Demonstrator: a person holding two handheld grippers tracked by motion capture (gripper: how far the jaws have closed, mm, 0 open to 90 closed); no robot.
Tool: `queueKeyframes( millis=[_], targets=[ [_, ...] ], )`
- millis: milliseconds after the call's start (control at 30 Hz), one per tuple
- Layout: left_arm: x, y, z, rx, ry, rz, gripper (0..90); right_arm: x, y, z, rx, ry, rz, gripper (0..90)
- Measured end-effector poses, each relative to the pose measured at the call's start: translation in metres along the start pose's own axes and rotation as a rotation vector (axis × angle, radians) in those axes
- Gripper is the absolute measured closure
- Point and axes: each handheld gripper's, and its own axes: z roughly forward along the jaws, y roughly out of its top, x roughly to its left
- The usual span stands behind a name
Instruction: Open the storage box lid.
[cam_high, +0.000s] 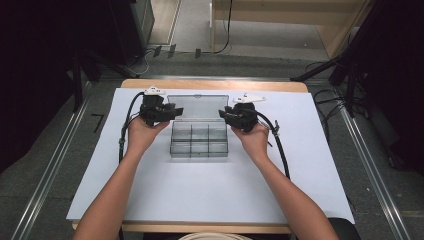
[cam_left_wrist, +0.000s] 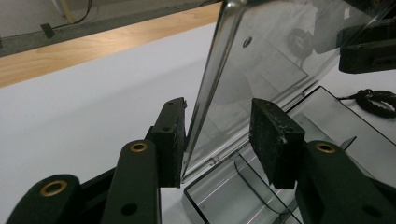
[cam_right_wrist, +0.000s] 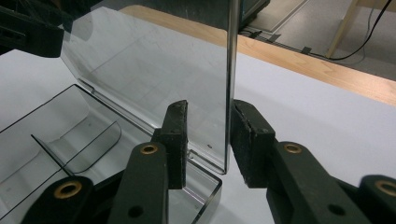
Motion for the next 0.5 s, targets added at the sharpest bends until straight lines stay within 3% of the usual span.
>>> queueKeyframes(
  millis=[167,267,500],
  targets=[
    [0.003,0.000,0.002,0.001,-0.005,-0.013,57.3,-0.003,-0.002,0.003,-0.004,0.004,0.032,69.8],
    [0.004,0.000,0.003,0.000,-0.004,-0.015,57.0,-0.002,-0.002,0.006,-0.014,-0.003,0.024,69.8],
    [0.007,0.000,0.007,0.002,-0.006,-0.033,56.5,-0.004,-0.007,0.013,-0.029,0.007,0.083,67.8]
  ],
)
